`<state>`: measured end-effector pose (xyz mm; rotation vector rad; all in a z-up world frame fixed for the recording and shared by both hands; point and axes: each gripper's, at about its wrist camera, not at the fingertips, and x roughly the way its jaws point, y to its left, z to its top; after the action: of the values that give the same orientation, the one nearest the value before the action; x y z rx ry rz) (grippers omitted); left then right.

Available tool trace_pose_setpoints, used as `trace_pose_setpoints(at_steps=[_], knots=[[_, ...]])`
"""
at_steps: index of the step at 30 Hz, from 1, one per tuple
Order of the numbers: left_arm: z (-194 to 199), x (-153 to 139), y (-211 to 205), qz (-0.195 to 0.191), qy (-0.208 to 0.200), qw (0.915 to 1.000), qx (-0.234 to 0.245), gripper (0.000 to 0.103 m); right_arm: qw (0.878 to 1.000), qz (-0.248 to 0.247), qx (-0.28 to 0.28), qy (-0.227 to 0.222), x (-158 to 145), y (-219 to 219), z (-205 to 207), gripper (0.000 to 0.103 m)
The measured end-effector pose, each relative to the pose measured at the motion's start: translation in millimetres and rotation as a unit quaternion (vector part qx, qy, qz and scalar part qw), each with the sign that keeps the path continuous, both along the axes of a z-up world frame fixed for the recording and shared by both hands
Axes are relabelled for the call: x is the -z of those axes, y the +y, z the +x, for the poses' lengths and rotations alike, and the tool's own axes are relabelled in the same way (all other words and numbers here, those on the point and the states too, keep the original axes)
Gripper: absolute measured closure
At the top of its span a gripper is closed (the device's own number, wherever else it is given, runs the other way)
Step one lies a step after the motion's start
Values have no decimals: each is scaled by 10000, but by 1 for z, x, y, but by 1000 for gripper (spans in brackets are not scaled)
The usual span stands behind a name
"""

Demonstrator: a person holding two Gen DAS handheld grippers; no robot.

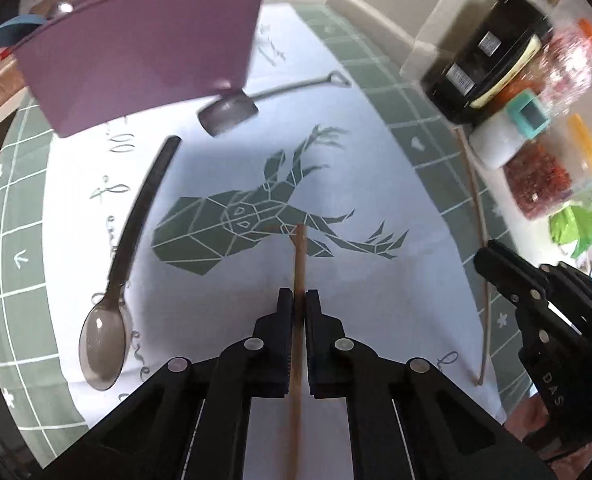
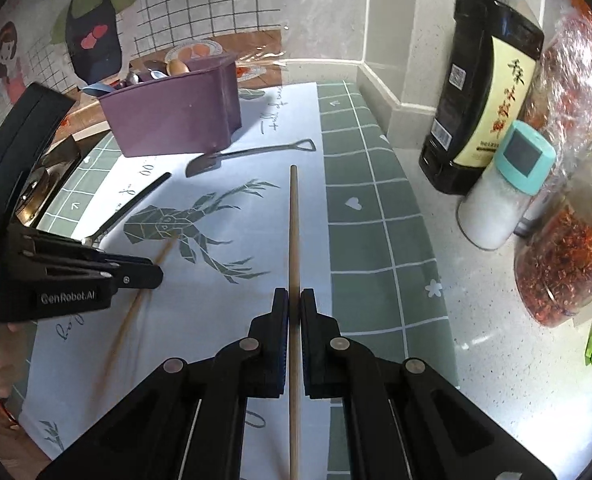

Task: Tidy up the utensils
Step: 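Grasp one wooden chopstick with the right tool while the left tool grasps the other, then lift the chopsticks upright and carry both toward the purple caddy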

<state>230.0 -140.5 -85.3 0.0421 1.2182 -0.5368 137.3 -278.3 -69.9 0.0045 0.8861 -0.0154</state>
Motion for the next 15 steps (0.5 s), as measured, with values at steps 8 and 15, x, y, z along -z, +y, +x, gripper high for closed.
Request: trace_pose_setpoints(at_steps=[8,15], knots=[[-25,-51,61,-676,-1135,9897,-545,97,9988,253,-353,-230,-15,20,4,98],[-27,-120,97,-1385,-1950,9656,-1015,97,9941,639,-647,-588,-46,37,13,98]])
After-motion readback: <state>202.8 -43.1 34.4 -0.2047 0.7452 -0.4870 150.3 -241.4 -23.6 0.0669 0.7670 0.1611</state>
